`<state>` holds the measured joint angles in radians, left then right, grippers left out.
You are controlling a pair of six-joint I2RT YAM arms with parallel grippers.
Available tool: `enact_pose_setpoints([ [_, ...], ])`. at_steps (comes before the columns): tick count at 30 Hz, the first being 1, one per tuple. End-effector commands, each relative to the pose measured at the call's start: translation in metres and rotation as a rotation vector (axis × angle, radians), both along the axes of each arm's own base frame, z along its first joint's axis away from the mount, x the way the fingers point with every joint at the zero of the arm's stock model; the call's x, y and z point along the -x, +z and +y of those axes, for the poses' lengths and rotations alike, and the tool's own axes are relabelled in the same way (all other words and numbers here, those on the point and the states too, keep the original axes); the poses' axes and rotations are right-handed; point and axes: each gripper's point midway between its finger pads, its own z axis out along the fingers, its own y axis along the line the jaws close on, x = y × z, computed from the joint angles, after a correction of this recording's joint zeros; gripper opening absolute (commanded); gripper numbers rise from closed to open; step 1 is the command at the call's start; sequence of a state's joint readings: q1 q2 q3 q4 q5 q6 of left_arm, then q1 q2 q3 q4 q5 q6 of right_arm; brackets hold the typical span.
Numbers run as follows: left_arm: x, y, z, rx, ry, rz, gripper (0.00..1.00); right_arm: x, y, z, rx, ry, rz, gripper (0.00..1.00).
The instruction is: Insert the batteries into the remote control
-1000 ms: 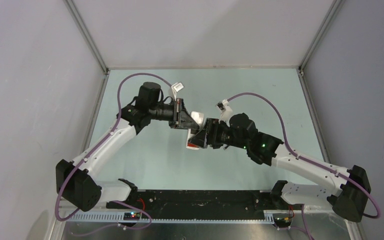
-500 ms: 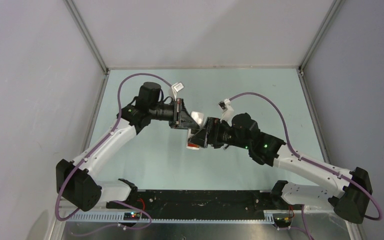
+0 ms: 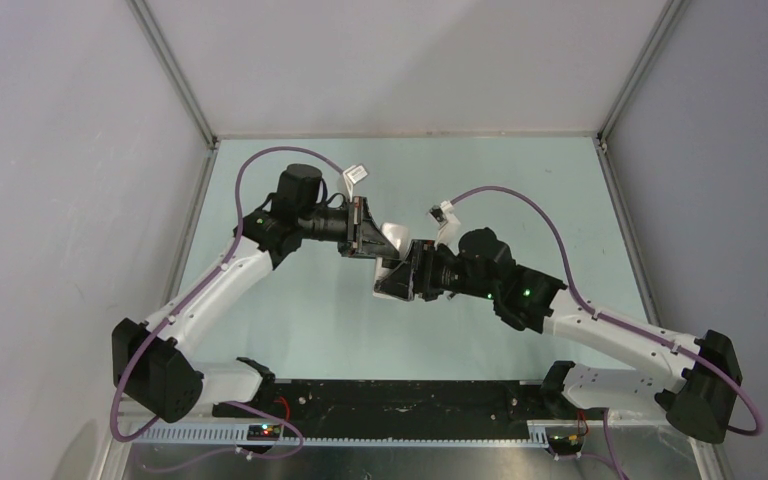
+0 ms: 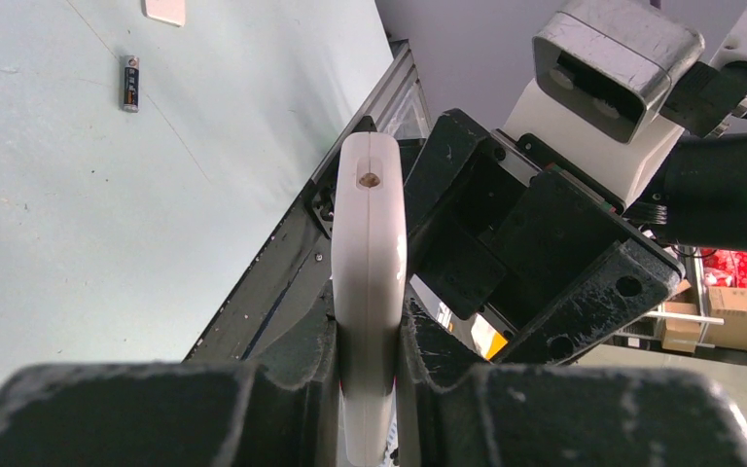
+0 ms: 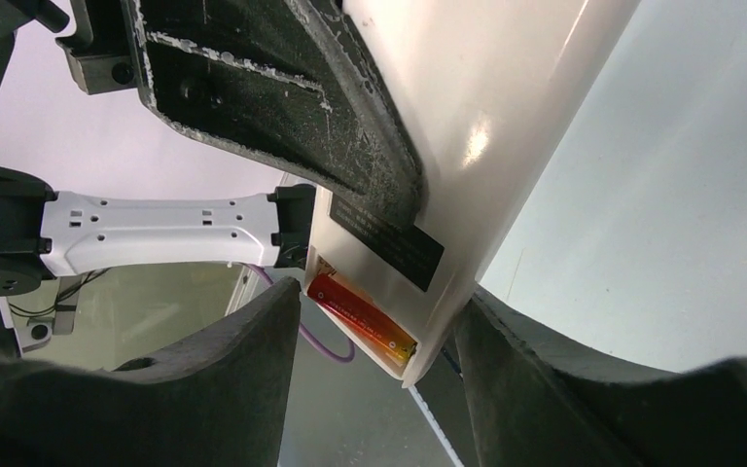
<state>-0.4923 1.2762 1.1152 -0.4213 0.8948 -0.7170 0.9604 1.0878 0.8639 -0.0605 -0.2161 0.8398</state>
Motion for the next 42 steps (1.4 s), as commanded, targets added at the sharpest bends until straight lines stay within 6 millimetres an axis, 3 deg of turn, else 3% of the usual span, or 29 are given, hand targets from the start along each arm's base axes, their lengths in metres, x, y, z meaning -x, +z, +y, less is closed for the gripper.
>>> enact_pose_setpoints([
  [1, -0.002, 0.019, -0.003, 0.039, -0.010, -0.040, 0.00, 0.001, 0.008, 0.004, -0.034, 0.021, -0.034, 0.60],
  [13, -0.004, 0.018, -0.004, 0.038, -0.007, -0.036, 0.00, 0.001, 0.006, 0.004, -0.025, 0.024, -0.043, 0.50],
  [21, -0.004, 0.020, -0.004, 0.040, -0.007, -0.034, 0.00, 0.002, 0.005, 0.005, -0.021, 0.036, -0.046, 0.26],
  [29, -0.005, 0.024, -0.004, 0.047, -0.010, -0.040, 0.00, 0.000, 0.006, 0.002, -0.022, 0.022, -0.035, 0.23],
  [32, -0.005, 0.026, -0.004, 0.051, -0.014, -0.046, 0.00, -0.001, 0.004, 0.000, -0.014, 0.014, -0.025, 0.30],
  [38, -0.006, 0.026, -0.003, 0.051, -0.012, -0.054, 0.00, -0.003, 0.009, -0.007, -0.017, -0.018, -0.036, 0.71],
  [42, -0.005, 0.026, -0.003, 0.052, -0.013, -0.059, 0.00, -0.003, 0.015, -0.011, -0.027, -0.034, -0.050, 0.81],
])
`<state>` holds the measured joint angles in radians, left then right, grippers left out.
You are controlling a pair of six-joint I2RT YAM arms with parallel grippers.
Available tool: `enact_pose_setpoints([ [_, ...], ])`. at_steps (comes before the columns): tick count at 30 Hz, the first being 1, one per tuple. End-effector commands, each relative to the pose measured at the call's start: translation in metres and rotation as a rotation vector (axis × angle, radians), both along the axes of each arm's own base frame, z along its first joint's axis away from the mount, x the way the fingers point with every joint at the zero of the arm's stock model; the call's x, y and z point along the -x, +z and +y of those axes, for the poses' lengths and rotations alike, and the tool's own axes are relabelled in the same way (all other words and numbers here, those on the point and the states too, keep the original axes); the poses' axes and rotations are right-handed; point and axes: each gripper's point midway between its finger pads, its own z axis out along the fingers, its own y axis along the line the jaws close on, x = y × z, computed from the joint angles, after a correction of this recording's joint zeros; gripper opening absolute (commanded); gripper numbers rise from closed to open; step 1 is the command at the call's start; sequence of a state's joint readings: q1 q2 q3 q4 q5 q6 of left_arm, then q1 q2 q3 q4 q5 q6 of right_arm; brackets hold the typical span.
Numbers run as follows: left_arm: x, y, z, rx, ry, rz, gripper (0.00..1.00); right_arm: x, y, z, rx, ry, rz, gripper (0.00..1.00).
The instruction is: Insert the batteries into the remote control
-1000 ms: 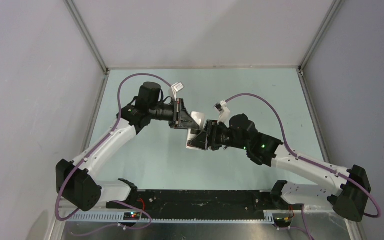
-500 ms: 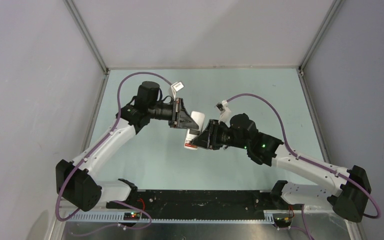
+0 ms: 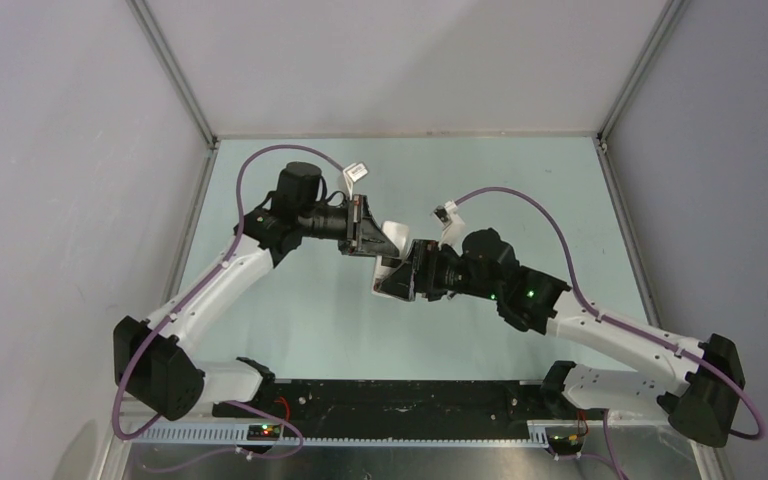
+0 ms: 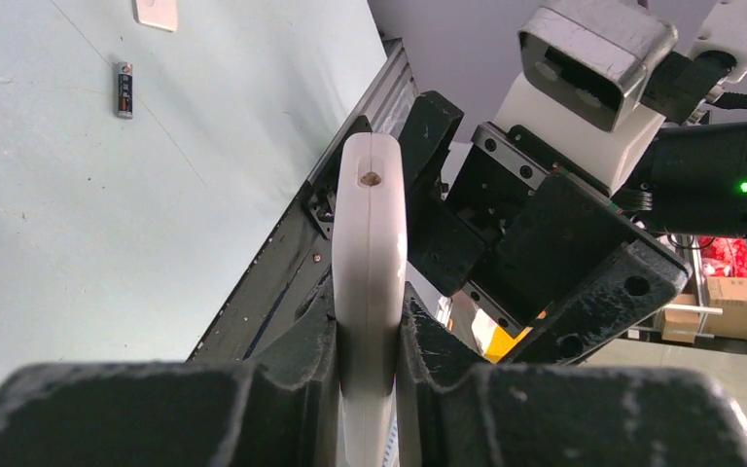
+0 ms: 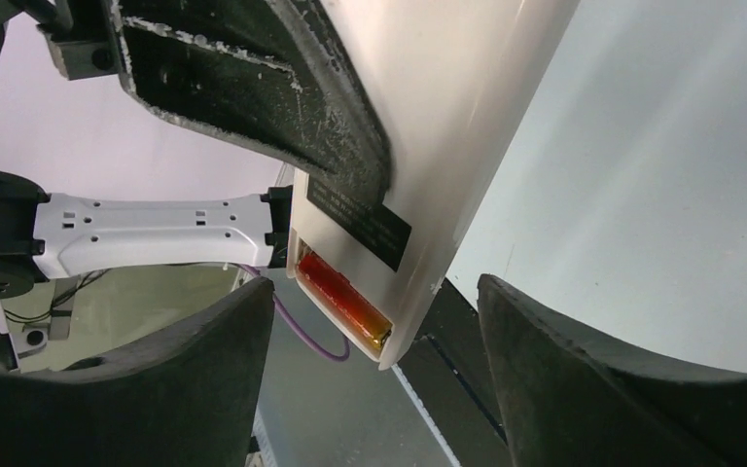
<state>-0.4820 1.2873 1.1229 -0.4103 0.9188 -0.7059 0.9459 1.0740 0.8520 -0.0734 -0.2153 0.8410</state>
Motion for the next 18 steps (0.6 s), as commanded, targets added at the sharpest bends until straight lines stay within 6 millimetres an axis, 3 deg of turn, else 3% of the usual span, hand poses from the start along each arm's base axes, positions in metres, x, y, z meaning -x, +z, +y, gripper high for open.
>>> enact_pose_setpoints([
  [1, -0.003, 0.024, -0.003, 0.037, 0.002, -0.048, 0.00, -0.001, 0.020, -0.007, -0.037, -0.023, -0.061, 0.82],
  [10, -0.005, 0.024, 0.004, 0.017, 0.043, -0.133, 0.00, -0.004, 0.021, -0.018, -0.011, -0.076, -0.080, 0.86],
  [18, -0.010, 0.022, 0.020, -0.033, 0.144, -0.275, 0.00, -0.015, 0.023, -0.046, 0.054, -0.222, -0.153, 0.85],
])
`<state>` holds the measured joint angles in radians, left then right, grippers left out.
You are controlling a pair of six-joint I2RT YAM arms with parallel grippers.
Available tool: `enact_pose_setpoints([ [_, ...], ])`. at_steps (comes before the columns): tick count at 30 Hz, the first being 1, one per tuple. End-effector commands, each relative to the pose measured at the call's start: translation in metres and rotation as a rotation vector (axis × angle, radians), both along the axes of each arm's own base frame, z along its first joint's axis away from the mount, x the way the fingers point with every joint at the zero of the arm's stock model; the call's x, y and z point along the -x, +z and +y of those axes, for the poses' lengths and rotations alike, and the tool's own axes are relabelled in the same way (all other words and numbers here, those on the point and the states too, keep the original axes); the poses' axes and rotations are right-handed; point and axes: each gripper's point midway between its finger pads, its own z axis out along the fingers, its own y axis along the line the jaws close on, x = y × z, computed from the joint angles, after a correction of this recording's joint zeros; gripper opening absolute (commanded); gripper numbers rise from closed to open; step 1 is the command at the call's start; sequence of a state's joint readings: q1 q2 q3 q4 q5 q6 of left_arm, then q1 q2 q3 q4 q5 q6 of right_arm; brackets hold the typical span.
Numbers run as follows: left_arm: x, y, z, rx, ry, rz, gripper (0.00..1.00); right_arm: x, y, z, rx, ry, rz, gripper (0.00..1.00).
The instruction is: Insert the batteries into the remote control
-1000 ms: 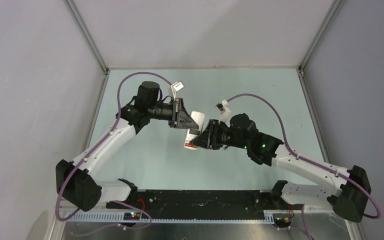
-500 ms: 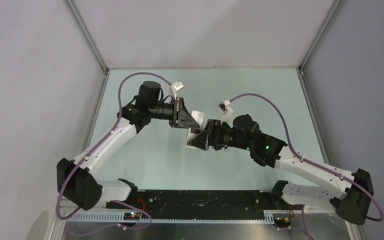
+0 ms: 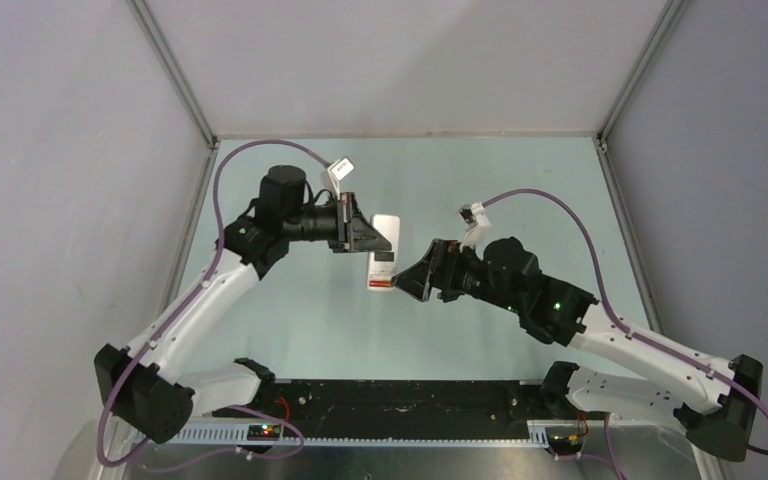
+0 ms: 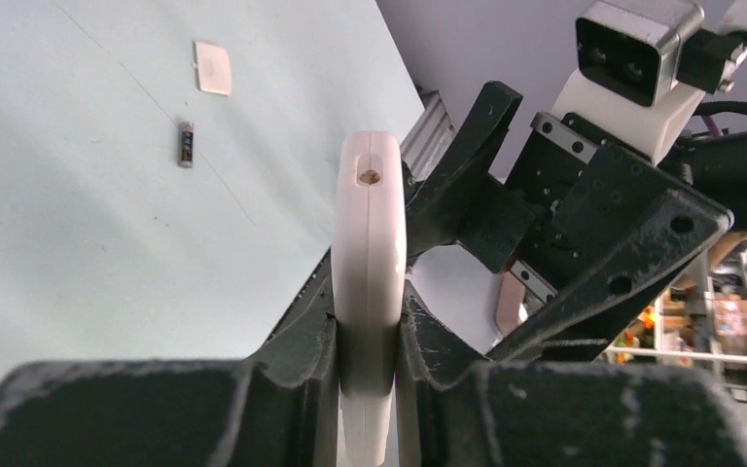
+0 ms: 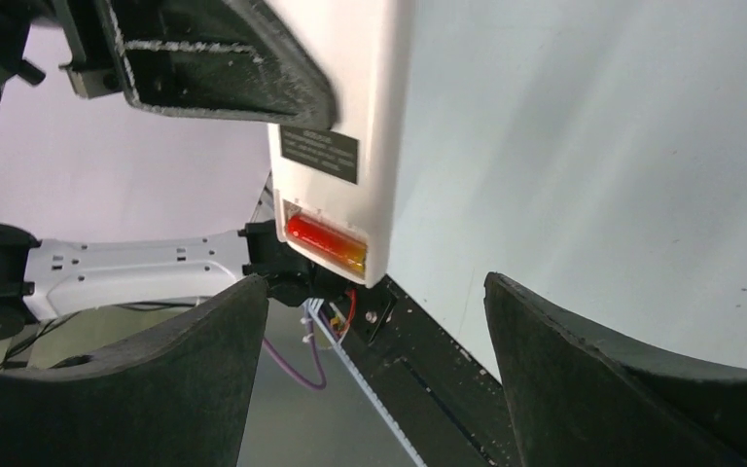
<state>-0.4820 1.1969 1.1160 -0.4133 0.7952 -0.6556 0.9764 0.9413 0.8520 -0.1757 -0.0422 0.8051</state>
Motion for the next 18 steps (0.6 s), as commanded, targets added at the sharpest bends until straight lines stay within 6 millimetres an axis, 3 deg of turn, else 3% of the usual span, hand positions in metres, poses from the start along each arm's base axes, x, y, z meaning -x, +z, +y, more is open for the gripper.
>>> enact_pose_setpoints([
  [1, -0.004, 0.009, 0.010, -0.007, 0.067, -0.132, 0.00, -0.012, 0.006, -0.018, 0.044, -0.101, -0.065, 0.85],
  [4, -0.008, 0.006, 0.014, -0.016, 0.123, -0.137, 0.00, -0.017, 0.007, -0.015, 0.102, -0.109, -0.092, 0.86],
  [11, -0.015, 0.003, 0.026, -0.022, 0.252, -0.122, 0.00, -0.013, 0.025, 0.019, 0.243, -0.076, -0.183, 0.89],
  [18, -0.016, 0.006, 0.030, -0.012, 0.296, -0.114, 0.00, -0.008, 0.019, 0.043, 0.284, -0.039, -0.185, 0.90],
])
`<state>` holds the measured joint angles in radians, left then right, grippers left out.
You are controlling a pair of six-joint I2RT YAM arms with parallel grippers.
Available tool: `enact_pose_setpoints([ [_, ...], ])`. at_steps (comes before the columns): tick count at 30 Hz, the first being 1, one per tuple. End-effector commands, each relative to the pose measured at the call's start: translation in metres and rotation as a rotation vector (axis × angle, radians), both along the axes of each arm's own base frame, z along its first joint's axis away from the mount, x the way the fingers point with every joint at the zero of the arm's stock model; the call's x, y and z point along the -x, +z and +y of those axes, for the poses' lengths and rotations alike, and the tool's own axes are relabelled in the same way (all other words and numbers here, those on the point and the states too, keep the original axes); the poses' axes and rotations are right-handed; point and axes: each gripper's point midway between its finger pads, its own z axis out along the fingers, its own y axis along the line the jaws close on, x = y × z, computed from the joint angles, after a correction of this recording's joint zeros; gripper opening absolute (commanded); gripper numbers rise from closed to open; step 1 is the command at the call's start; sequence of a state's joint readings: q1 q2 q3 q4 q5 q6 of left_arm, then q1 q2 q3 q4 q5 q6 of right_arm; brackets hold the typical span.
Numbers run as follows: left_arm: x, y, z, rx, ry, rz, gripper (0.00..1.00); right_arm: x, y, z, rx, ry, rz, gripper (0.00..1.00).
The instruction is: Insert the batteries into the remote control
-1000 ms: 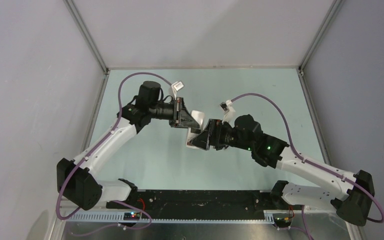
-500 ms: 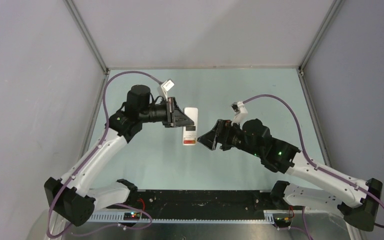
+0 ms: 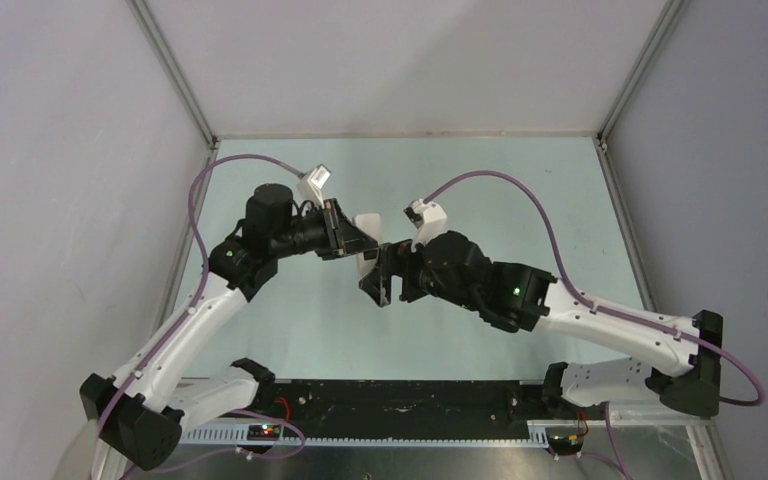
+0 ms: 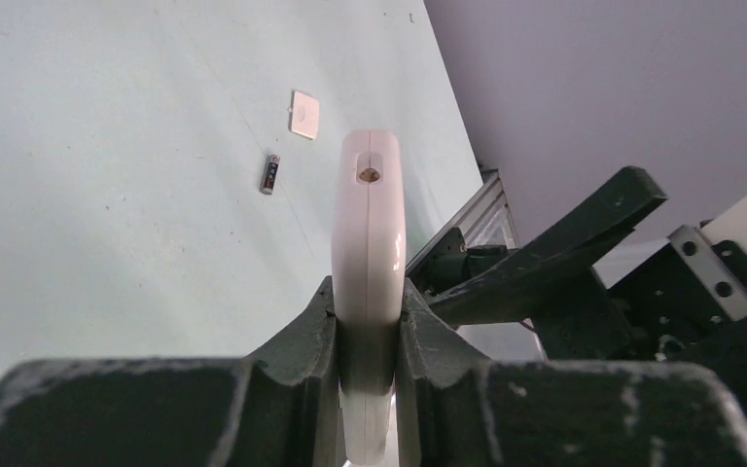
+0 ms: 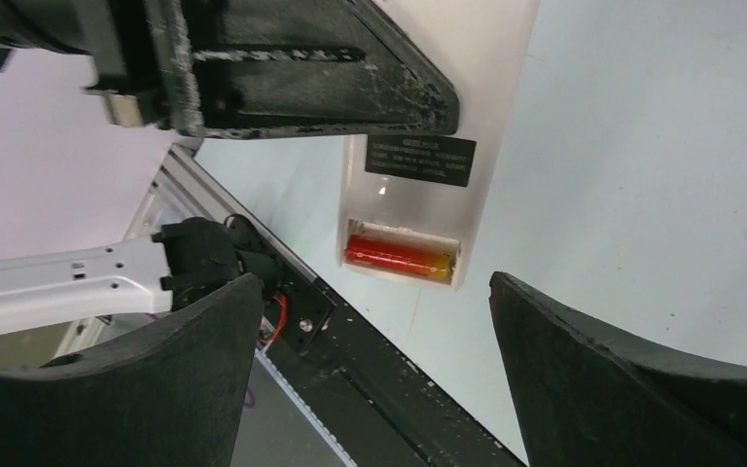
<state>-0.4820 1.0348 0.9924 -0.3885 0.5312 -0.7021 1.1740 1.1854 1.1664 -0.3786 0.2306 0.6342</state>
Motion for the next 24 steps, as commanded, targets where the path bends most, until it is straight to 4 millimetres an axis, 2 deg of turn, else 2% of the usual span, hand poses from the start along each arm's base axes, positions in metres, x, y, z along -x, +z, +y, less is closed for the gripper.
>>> enact_pose_setpoints([
  [1, -0.004, 0.020, 0.001, 0.044, 0.040, -0.051, 0.00, -0.008, 0.003, 0.004, 0.044, -0.031, -0.041, 0.90],
  [9, -0.001, 0.021, 0.000, 0.056, 0.031, -0.038, 0.00, -0.020, -0.005, 0.017, 0.100, -0.046, -0.075, 0.89],
  [21, -0.001, 0.017, -0.001, 0.055, 0.033, -0.018, 0.00, -0.025, -0.017, 0.028, 0.129, -0.036, -0.068, 0.69],
  [24, -0.003, 0.015, -0.001, 0.050, 0.035, -0.016, 0.03, -0.027, -0.020, 0.030, 0.148, -0.040, -0.062, 0.63],
])
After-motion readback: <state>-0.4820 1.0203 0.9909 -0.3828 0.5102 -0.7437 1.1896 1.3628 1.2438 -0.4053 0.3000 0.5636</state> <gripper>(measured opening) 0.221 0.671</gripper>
